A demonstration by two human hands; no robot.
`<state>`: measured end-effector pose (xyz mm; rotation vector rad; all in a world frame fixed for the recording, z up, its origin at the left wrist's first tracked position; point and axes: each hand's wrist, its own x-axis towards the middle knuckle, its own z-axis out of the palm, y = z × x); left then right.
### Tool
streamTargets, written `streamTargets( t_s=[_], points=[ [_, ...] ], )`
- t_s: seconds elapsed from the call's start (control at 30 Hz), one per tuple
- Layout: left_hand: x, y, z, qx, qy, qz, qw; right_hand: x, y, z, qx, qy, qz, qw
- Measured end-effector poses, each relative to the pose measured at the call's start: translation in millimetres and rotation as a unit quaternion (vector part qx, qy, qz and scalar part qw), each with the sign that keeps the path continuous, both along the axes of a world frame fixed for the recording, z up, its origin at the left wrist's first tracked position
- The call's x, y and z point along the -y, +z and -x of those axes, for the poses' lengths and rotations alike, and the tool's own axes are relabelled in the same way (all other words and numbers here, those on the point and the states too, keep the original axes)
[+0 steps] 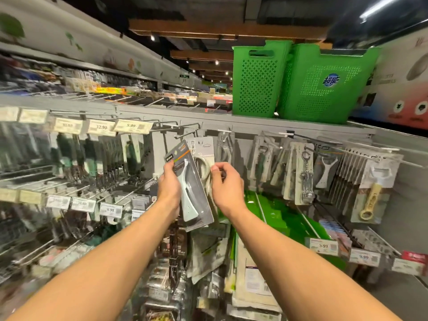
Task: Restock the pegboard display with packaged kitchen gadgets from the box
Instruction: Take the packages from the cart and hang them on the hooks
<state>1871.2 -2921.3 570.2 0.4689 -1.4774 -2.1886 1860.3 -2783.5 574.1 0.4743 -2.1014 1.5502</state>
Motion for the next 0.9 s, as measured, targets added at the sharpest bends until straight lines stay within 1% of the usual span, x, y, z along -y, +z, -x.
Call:
streamTargets(
  t_s=[0.1, 0.23, 0.4, 0.5, 0.67, 0.77, 0.9],
  points=[
    [33, -10, 10, 0.011, 0.022, 0.019, 1.000, 25, 1, 0, 0.017, -0.007, 0.000, 1.000],
    [42, 0, 9, 0.007, 0.002, 0.064, 0.998, 40, 1, 3, 0.018, -0.068, 0.012, 0.997],
    [21, 14, 9, 0.001, -0.058, 0.100, 0.993, 32, 1, 9, 0.027, -0.138, 0.045, 0.989],
    [9, 9, 21, -0.013, -0.096, 0.095, 0.991, 19, -1, 9, 0.026, -0.177, 0.060, 0.982],
    [1, -18, 59, 0.002, -0.138, 0.093, 0.986, 4, -2, 8, 0.027, -0.199, 0.057, 0.978],
    [-3, -8, 51, 0.000, -0.164, 0.099, 0.981, 0, -3, 10, 0.033, -0.205, 0.059, 0.977],
    [0, -2, 46, -0.002, -0.169, 0.101, 0.980, 4, -5, 17, 0.017, -0.198, 0.057, 0.978]
  ],
)
